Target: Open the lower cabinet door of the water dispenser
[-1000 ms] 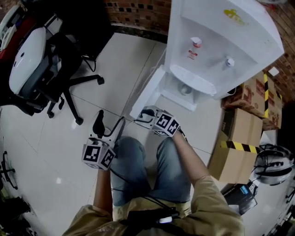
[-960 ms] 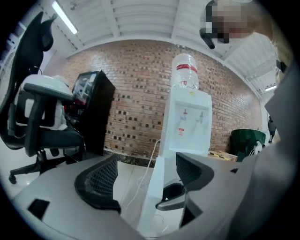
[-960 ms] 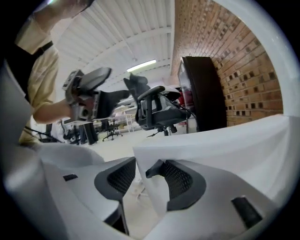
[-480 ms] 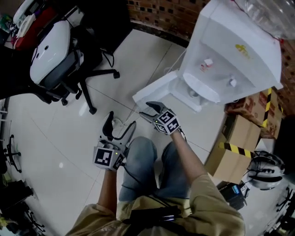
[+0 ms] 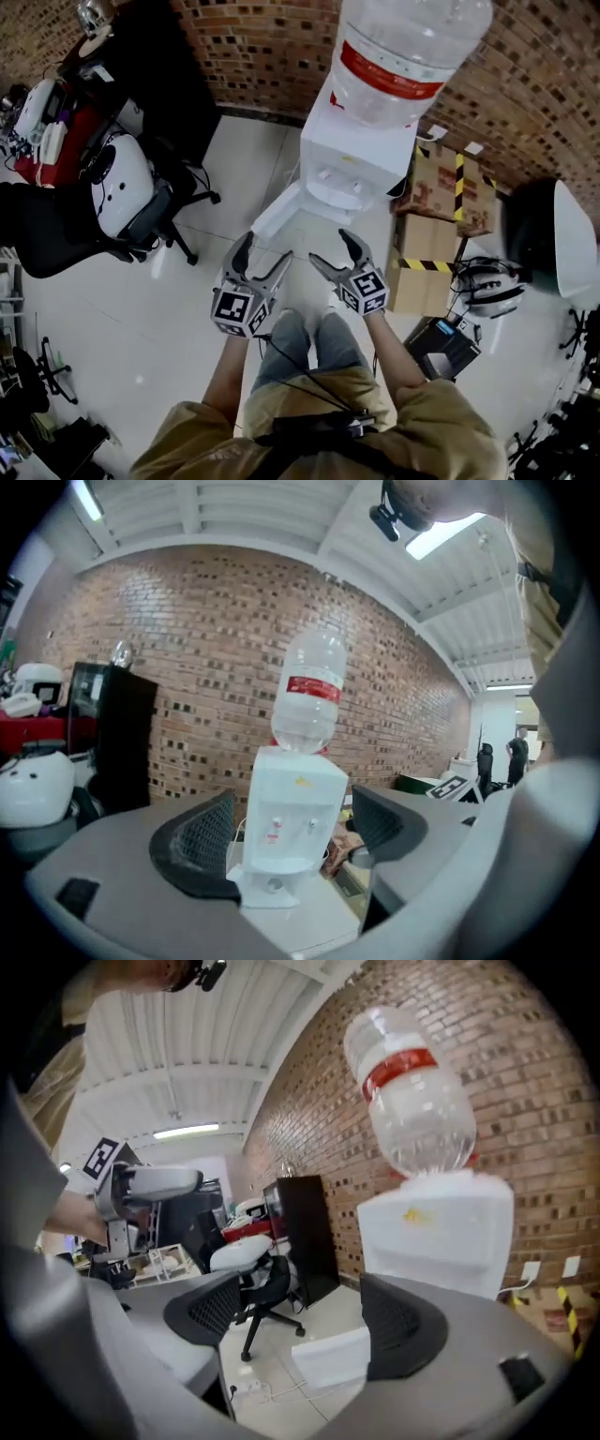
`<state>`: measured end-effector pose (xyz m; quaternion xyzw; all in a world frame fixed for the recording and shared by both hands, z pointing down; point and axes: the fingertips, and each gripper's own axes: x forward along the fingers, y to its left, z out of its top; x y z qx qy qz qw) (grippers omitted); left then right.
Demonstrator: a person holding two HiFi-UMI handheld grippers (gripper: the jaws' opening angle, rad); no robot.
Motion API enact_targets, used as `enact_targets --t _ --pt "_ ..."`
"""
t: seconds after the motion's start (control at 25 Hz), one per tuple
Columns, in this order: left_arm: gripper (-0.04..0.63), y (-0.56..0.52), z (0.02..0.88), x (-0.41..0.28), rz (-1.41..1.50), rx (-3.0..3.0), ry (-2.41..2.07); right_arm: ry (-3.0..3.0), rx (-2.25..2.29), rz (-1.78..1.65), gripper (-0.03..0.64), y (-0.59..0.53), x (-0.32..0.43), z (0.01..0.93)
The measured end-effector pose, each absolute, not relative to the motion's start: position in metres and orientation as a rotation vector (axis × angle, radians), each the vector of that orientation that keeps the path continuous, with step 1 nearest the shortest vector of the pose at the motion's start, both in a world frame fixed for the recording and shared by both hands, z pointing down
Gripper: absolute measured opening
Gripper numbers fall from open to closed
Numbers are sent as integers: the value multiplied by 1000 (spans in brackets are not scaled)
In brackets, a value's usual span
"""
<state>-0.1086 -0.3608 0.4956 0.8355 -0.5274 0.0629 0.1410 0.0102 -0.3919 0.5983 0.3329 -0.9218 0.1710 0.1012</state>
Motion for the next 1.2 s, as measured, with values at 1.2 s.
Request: enact_targets --t 1.2 --pt "368 -309 297 -45 142 2652 -1569 -2421 1924 73 408 -294 170 310"
